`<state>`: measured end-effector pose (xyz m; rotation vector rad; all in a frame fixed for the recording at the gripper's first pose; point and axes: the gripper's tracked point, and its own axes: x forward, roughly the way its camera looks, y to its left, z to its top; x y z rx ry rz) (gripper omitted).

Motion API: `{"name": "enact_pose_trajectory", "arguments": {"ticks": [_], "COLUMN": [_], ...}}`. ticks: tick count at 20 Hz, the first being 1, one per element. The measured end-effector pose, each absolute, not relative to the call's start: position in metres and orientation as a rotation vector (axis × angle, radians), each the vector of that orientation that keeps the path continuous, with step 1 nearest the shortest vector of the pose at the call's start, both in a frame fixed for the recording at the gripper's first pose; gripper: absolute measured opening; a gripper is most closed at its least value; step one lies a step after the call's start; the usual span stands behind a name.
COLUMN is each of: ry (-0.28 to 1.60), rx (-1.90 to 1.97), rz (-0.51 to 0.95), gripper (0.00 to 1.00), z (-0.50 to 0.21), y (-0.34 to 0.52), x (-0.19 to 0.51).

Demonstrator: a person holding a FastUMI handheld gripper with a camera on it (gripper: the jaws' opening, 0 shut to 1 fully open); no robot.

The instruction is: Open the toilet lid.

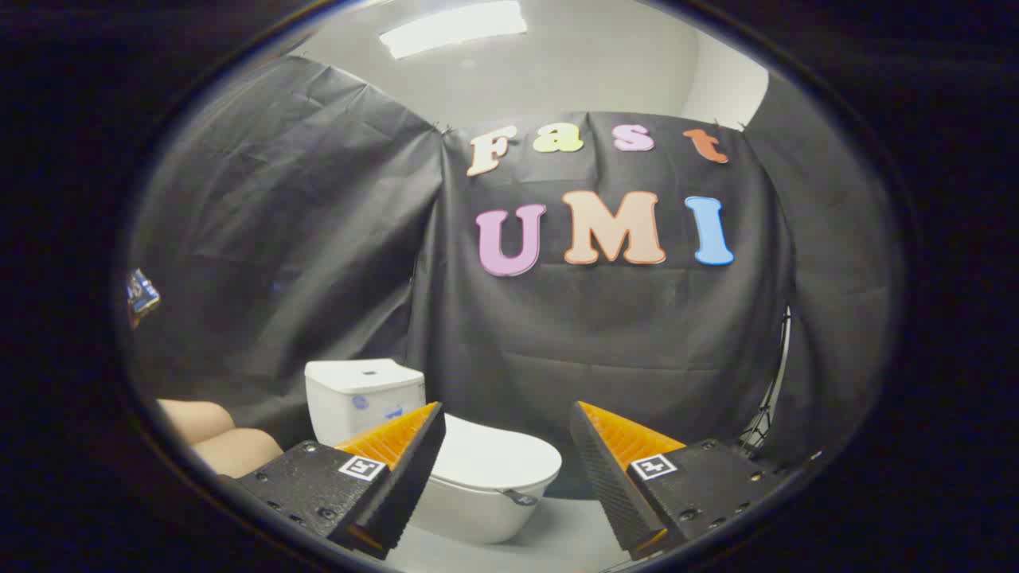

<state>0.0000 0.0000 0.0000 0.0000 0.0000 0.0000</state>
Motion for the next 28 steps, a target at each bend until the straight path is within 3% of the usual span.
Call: {"name": "enact_pose_trajectory", "arguments": {"ticks": [7,28], "ry": [0.021,0.173], "rx": [0.005,0.033], "rz": [-0.089,-0.127], "gripper": [0.96,0.96], "z": [-0.006,-0.039], "y": [-0.016,-0.027], "x": [-0.003,0.0]}}
